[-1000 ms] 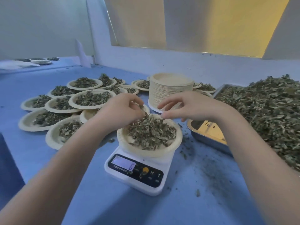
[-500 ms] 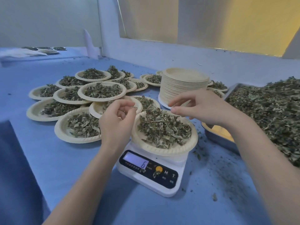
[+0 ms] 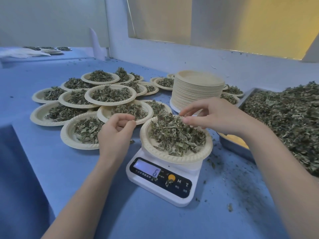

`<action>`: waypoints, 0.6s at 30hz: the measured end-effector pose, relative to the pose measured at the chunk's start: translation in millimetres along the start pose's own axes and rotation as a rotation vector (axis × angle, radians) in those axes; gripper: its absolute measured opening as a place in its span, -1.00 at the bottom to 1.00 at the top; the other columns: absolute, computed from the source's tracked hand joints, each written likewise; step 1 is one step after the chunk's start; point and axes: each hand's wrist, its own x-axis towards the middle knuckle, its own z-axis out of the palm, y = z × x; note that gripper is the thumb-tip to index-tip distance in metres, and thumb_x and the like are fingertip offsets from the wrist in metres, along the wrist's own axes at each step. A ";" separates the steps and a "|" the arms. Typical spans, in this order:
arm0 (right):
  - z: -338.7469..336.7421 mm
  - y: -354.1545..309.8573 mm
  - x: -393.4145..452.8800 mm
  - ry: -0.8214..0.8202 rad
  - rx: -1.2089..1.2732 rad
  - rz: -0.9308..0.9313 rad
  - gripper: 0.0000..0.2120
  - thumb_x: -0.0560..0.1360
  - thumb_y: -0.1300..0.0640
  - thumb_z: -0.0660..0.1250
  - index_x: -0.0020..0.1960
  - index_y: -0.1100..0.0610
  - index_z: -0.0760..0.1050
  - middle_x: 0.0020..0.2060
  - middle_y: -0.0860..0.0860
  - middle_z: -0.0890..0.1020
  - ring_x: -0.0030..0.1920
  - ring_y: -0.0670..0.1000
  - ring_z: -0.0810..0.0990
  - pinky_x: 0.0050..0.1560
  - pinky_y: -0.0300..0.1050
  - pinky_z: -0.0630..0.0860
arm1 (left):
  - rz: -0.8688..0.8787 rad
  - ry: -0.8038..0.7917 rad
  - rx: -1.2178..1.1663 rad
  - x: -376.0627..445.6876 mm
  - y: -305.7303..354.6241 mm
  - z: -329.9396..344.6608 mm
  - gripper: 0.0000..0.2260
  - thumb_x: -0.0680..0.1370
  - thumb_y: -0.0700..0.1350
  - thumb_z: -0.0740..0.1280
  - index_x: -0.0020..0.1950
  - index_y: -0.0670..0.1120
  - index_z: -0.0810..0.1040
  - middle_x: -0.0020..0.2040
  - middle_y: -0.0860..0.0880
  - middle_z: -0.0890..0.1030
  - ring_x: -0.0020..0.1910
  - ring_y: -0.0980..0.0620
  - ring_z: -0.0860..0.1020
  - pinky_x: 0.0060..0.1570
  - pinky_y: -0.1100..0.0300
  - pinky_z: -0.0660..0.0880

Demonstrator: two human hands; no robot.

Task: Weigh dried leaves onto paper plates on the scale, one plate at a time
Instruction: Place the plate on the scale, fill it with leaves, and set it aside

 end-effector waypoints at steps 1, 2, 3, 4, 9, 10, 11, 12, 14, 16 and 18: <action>-0.2 -0.2 -0.5 0.000 0.000 -0.002 -0.90 0.41 -0.12 0.41 -0.07 -0.25 0.61 -0.10 -0.24 0.65 -0.28 -0.30 0.57 -0.15 -0.28 0.43 | 0.004 -0.021 0.002 -0.8 -0.5 0.9 -0.91 0.50 -0.20 0.34 -0.12 -0.02 0.60 -0.32 0.04 0.51 -0.38 0.11 0.42 -0.31 0.22 0.40; -0.5 -0.3 -0.6 0.000 -0.002 -0.003 -0.90 0.41 -0.12 0.41 -0.06 -0.24 0.61 -0.10 -0.23 0.65 -0.29 -0.30 0.57 -0.16 -0.29 0.43 | 0.006 -0.032 0.004 -1.0 -1.1 1.3 -0.91 0.50 -0.20 0.35 -0.12 -0.02 0.60 -0.32 0.03 0.51 -0.37 0.09 0.42 -0.29 0.17 0.38; -1.0 -0.3 -0.9 -0.001 -0.006 -0.004 -0.89 0.42 -0.12 0.41 -0.06 -0.24 0.61 -0.10 -0.23 0.65 -0.28 -0.30 0.58 -0.16 -0.29 0.43 | 0.008 -0.038 0.006 -0.7 -1.6 1.3 -0.91 0.50 -0.20 0.35 -0.12 -0.02 0.60 -0.32 0.03 0.52 -0.36 0.07 0.42 -0.27 0.14 0.38; -1.5 -0.1 -1.0 -0.004 -0.010 -0.001 -0.89 0.42 -0.13 0.41 -0.05 -0.24 0.61 -0.09 -0.23 0.65 -0.27 -0.29 0.58 -0.14 -0.28 0.44 | 0.011 -0.042 0.007 -0.4 -2.0 1.3 -0.91 0.50 -0.20 0.35 -0.13 -0.01 0.60 -0.32 0.03 0.52 -0.35 0.06 0.43 -0.26 0.13 0.38; -3.0 0.8 -2.0 -0.012 -0.021 0.011 -0.87 0.41 -0.14 0.41 -0.04 -0.24 0.61 -0.08 -0.22 0.65 -0.20 -0.24 0.59 -0.05 -0.23 0.49 | 0.029 -0.066 0.018 0.6 -2.7 0.3 -0.88 0.50 -0.19 0.35 -0.16 0.03 0.61 -0.31 0.02 0.55 -0.33 0.03 0.46 -0.26 0.11 0.40; -2.9 1.0 -2.3 -0.017 -0.023 0.009 -0.88 0.42 -0.13 0.40 -0.04 -0.24 0.61 -0.08 -0.21 0.65 -0.22 -0.25 0.59 -0.07 -0.24 0.48 | 0.032 -0.071 0.021 0.4 -2.7 0.2 -0.88 0.50 -0.19 0.35 -0.16 0.03 0.61 -0.31 0.03 0.55 -0.32 0.02 0.47 -0.25 0.09 0.42; -2.9 0.9 -2.8 -0.023 -0.026 0.007 -0.88 0.43 -0.12 0.40 -0.04 -0.24 0.61 -0.08 -0.21 0.65 -0.23 -0.26 0.58 -0.10 -0.26 0.45 | 0.033 -0.076 0.021 0.2 -2.5 0.3 -0.88 0.49 -0.19 0.35 -0.16 0.03 0.61 -0.32 0.03 0.55 -0.30 0.01 0.48 -0.23 0.08 0.44; -2.7 0.9 -3.0 -0.029 -0.031 0.008 -0.89 0.43 -0.11 0.40 -0.04 -0.24 0.61 -0.08 -0.20 0.65 -0.25 -0.28 0.57 -0.13 -0.28 0.42 | 0.036 -0.079 0.025 -0.1 -2.2 0.3 -0.87 0.49 -0.19 0.35 -0.17 0.04 0.61 -0.33 0.05 0.54 -0.29 0.01 0.49 -0.21 0.06 0.46; -2.7 0.5 -3.5 -0.042 -0.038 0.012 -0.89 0.44 -0.10 0.39 -0.05 -0.25 0.61 -0.08 -0.20 0.65 -0.26 -0.31 0.56 -0.13 -0.30 0.40 | 0.042 -0.081 0.037 -0.5 -1.5 0.2 -0.87 0.49 -0.18 0.36 -0.17 0.04 0.61 -0.34 0.06 0.54 -0.30 0.01 0.49 -0.17 0.01 0.48; -2.3 -0.3 -4.0 -0.044 -0.031 0.008 -0.90 0.44 -0.09 0.40 -0.05 -0.24 0.62 -0.09 -0.18 0.66 -0.27 -0.33 0.55 -0.12 -0.31 0.40 | 0.049 -0.079 0.042 -0.8 -1.0 0.4 -0.87 0.49 -0.19 0.35 -0.17 0.04 0.61 -0.32 0.04 0.55 -0.29 0.01 0.49 -0.13 -0.03 0.50; -1.6 -1.3 -4.3 -0.038 -0.027 -0.001 -0.90 0.44 -0.07 0.40 -0.05 -0.22 0.62 -0.10 -0.19 0.66 -0.26 -0.31 0.55 -0.12 -0.32 0.40 | 0.091 -0.059 0.061 -2.1 -0.3 1.1 -0.87 0.49 -0.20 0.35 -0.16 0.03 0.60 -0.32 0.05 0.54 -0.32 0.07 0.48 -0.15 0.01 0.50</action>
